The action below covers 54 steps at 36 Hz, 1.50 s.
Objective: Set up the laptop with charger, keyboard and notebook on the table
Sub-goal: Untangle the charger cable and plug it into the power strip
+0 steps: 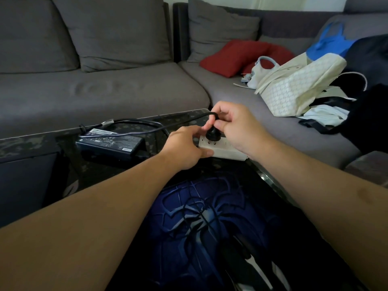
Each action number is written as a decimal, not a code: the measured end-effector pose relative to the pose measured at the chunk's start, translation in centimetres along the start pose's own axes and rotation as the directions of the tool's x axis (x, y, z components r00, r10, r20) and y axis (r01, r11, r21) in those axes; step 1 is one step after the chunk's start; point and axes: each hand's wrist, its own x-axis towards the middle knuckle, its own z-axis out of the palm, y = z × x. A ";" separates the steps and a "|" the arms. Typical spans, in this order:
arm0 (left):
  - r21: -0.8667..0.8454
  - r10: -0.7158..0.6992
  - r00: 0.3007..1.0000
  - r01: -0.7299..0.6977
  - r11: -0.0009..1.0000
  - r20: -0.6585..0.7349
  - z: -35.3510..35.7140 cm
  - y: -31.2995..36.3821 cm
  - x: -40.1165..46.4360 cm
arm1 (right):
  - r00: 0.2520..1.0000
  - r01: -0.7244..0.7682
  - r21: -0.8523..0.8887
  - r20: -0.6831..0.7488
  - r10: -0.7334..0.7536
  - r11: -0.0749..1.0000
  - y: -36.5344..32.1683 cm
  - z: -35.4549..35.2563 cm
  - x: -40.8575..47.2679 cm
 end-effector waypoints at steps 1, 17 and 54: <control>-0.004 -0.003 1.000 0.003 1.000 -0.001 0.0 0.1 -0.1 | 1.000 0.003 -0.021 -0.002 -0.003 1.000 0.0 0.0 -0.1; 0.059 -0.014 1.000 0.015 0.998 -0.023 0.1 0.1 -0.1 | 1.000 0.011 -0.144 -0.003 -0.011 0.990 -0.6 0.3 0.5; -0.076 -0.069 0.997 0.068 0.995 -0.017 0.2 0.2 -0.2 | 1.000 -0.001 -0.196 -0.004 0.000 0.981 -0.1 0.5 -0.3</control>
